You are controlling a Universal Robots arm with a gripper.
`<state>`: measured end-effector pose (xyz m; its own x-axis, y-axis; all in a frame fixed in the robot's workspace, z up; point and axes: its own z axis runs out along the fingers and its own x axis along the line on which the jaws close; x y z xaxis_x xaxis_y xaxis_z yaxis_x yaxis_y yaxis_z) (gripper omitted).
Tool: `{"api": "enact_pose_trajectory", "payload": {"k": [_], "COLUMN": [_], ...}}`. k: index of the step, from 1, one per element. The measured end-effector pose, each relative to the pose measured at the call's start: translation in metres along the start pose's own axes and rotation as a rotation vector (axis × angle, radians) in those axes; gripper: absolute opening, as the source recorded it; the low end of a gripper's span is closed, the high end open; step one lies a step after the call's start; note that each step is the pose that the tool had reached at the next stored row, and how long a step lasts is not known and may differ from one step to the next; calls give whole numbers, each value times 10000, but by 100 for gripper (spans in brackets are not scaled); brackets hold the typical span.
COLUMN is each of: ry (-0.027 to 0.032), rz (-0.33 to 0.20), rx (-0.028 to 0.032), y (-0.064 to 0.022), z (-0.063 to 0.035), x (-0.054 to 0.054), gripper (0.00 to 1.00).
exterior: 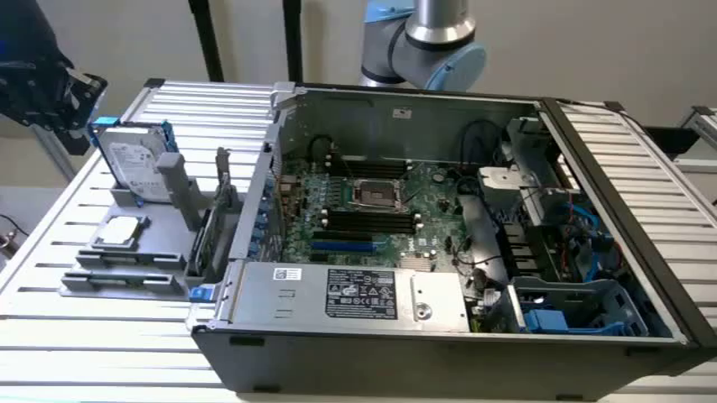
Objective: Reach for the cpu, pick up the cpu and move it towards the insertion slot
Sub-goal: 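Pick up the cpu and move it towards the insertion slot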
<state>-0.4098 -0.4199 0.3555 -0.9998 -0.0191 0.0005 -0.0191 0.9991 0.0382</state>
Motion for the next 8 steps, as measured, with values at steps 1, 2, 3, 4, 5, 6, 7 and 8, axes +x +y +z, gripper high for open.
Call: {"api": "enact_pose_trajectory", "payload": {"k": [1, 2, 3, 4, 5, 6, 7, 8], "ry": [0, 0, 0, -1, 0, 0, 0, 0], "rz": [0, 0, 0, 0, 0, 0, 0, 0], "rx": [0, 0, 0, 0, 0, 0, 0, 0], "y": [0, 0, 0, 0, 0, 0, 0, 0], "z": [0, 0, 0, 0, 0, 0, 0, 0], "x": [0, 0, 0, 0, 0, 0, 0, 0], "gripper": [11, 11, 11, 11, 11, 11, 11, 11]}}
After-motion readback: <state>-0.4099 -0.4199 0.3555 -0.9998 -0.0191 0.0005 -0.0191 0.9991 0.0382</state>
